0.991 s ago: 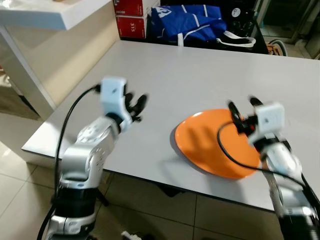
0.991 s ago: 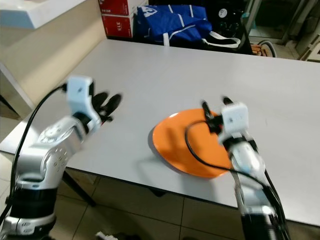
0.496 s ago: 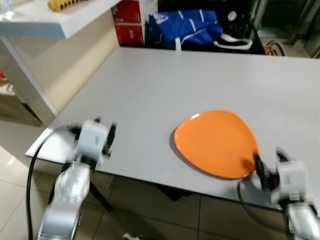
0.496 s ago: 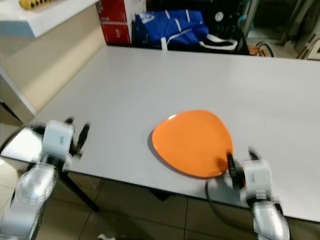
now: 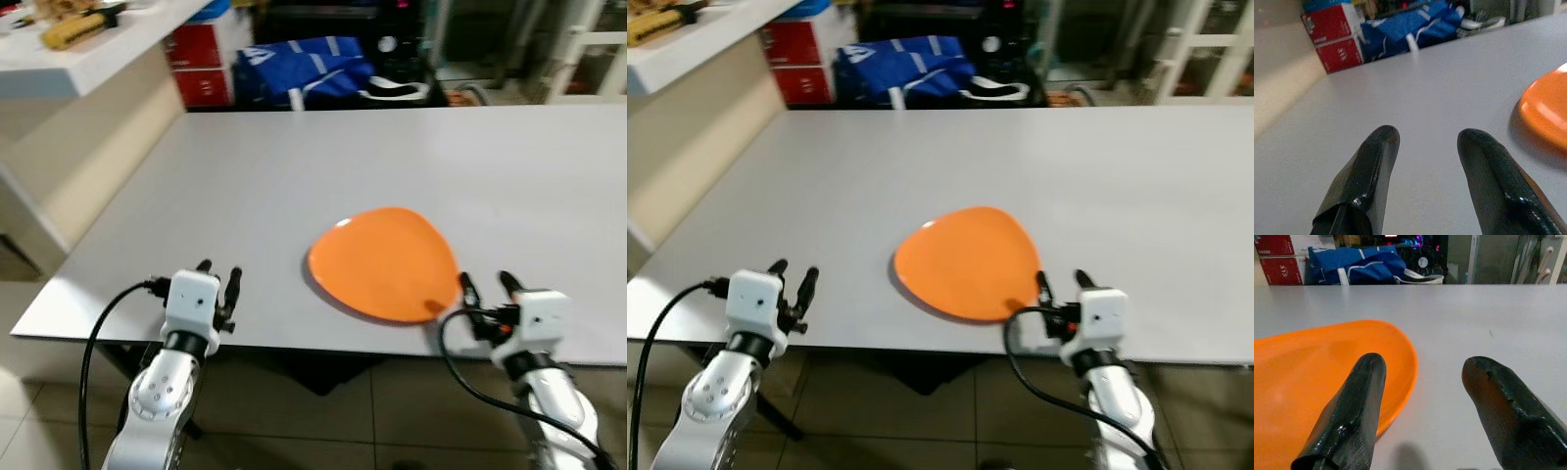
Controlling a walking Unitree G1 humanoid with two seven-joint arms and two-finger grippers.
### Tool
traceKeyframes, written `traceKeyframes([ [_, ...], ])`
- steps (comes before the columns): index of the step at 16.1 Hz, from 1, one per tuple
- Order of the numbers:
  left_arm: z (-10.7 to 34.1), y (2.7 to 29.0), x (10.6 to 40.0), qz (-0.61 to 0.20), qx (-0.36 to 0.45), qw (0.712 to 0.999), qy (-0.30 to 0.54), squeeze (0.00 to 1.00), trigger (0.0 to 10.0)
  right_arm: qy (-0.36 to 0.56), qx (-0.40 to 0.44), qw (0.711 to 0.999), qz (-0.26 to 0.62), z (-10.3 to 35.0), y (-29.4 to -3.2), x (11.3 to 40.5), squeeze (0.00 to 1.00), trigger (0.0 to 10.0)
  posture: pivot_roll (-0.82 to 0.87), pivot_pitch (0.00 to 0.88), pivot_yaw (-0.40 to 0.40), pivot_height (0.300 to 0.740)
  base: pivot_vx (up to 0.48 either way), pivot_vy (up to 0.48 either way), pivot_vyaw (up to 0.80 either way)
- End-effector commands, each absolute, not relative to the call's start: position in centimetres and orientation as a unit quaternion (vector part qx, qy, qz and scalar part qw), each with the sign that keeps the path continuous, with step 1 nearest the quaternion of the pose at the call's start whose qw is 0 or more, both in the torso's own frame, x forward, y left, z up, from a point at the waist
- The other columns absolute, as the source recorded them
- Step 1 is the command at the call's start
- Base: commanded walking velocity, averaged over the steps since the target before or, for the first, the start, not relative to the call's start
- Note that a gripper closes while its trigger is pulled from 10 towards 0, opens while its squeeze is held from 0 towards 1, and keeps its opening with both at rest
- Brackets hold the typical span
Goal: Setting the table
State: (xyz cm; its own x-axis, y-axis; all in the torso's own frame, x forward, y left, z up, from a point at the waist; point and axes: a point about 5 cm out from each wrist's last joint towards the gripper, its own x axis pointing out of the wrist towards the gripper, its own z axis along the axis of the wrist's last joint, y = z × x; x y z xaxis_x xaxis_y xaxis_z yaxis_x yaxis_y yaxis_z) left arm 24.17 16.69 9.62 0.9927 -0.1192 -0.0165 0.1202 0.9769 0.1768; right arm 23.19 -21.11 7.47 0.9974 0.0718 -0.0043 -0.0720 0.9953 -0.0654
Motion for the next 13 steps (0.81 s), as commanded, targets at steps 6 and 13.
traceKeyframes([
  [6,9.6,17.8,23.8,-0.035,-0.014,0.999,0.032,0.0,10.0,-0.008,-0.012,0.998,0.053,8.2,-19.9,23.8,0.0,10.0,-0.23,0.0,0.116,0.74,0.0,0.0,0.0],
  [13,9.8,17.3,22.8,-0.038,-0.029,0.998,0.041,0.0,10.0,0.017,-0.014,0.996,0.09,7.7,-19.4,24.2,0.0,10.0,-0.2,0.0,0.082,0.74,0.0,0.0,0.0],
])
